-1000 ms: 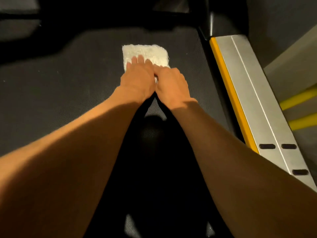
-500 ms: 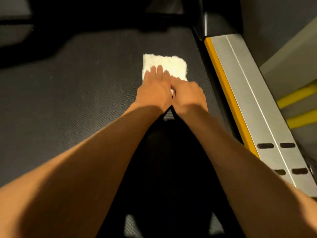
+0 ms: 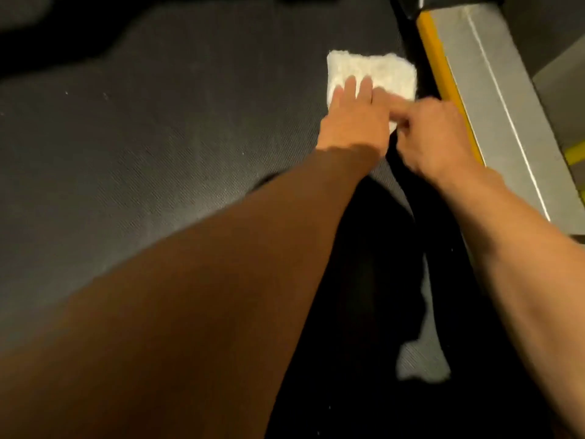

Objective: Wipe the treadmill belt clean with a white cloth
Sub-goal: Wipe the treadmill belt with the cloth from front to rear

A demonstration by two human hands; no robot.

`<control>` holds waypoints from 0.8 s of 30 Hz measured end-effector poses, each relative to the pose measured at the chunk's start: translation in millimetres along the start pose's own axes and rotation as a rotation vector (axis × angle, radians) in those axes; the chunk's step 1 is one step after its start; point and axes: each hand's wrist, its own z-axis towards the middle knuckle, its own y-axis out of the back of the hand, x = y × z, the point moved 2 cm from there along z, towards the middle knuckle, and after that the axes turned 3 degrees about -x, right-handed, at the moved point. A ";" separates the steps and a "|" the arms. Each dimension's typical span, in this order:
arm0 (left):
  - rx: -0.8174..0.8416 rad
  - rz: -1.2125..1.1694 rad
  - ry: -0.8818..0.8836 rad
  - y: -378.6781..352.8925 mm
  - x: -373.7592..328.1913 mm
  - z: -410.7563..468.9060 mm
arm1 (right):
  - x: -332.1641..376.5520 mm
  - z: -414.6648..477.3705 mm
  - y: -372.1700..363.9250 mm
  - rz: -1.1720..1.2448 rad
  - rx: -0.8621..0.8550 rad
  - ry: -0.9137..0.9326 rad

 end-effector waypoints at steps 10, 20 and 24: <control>0.133 -0.033 -0.101 9.9 19.8 -28.0 | 40.2 -42.3 -11.0 0.092 0.083 -0.264; 0.165 0.061 0.061 39.9 37.9 -83.2 | 83.0 -71.4 -12.0 0.233 0.008 -0.038; 0.024 0.066 0.116 50.8 81.6 -123.8 | 118.8 -60.7 -18.1 0.198 0.125 0.199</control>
